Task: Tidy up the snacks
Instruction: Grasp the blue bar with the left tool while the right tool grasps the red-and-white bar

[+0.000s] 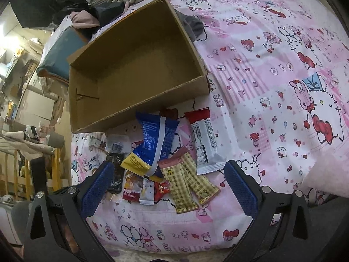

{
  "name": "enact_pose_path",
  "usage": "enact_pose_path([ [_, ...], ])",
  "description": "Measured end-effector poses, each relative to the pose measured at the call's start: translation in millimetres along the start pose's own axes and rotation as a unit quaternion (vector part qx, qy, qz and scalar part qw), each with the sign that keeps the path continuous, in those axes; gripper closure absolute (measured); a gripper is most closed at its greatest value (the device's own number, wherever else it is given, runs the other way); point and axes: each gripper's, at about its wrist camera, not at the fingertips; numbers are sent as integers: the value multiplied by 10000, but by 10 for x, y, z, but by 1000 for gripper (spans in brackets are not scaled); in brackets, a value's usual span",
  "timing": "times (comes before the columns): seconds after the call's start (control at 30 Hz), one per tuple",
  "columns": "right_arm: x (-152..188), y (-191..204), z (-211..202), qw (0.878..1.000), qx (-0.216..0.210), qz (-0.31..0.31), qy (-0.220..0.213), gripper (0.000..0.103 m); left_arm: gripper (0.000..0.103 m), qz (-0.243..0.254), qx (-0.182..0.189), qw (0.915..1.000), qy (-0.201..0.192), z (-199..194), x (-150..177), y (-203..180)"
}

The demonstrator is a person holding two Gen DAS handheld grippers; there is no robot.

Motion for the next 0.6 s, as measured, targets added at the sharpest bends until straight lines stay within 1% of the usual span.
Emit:
enact_pose_path([
  [0.07, -5, -12, 11, 10000, -14, 5, 2, 0, 72, 61, -109, 9999, 43, 67, -7, -20],
  [0.1, -12, -23, 15, 10000, -42, 26, 6, 0, 86, 95, -206, 9997, 23, 81, -1, -27],
  [0.13, -18, -31, 17, 10000, -57, 45, 9, 0, 89, 138, -293, 9995, -4, 77, 6, -37],
  [0.2, -27, -48, 30, 9999, -69, 91, 17, 0, 89, 102, -249, 9996, -8, 46, 24, -40],
  [0.23, -30, -58, 28, 9999, -78, 120, 16, 0, 89, 97, -84, 9999, -33, -9, 45, -45],
  [0.37, -66, -134, -22, 9995, -106, 305, -46, 1, 89, -47, 318, 9989, -335, -317, 142, 17],
  [0.47, -169, -300, -42, 9973, -95, 722, -28, 1, 89, -346, 520, 9967, -514, -506, 186, 126],
  [0.53, -241, -379, 4, 9958, 50, 913, 77, 10, 89, -508, 596, 9954, -556, -554, 171, 195],
  [0.57, -289, -396, 67, 9953, 175, 930, 218, 13, 89, -554, 656, 9949, -527, -542, 145, 218],
  [0.6, -312, -400, 120, 9951, 247, 898, 339, 17, 89, -587, 709, 9946, -472, -514, 101, 226],
])
Point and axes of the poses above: each gripper's, at about its wrist camera, not at the fingertips, and z roughly the way its jaws point, y to its left, x to its underside, and after that the axes turned 7 degrees about y, right-handed
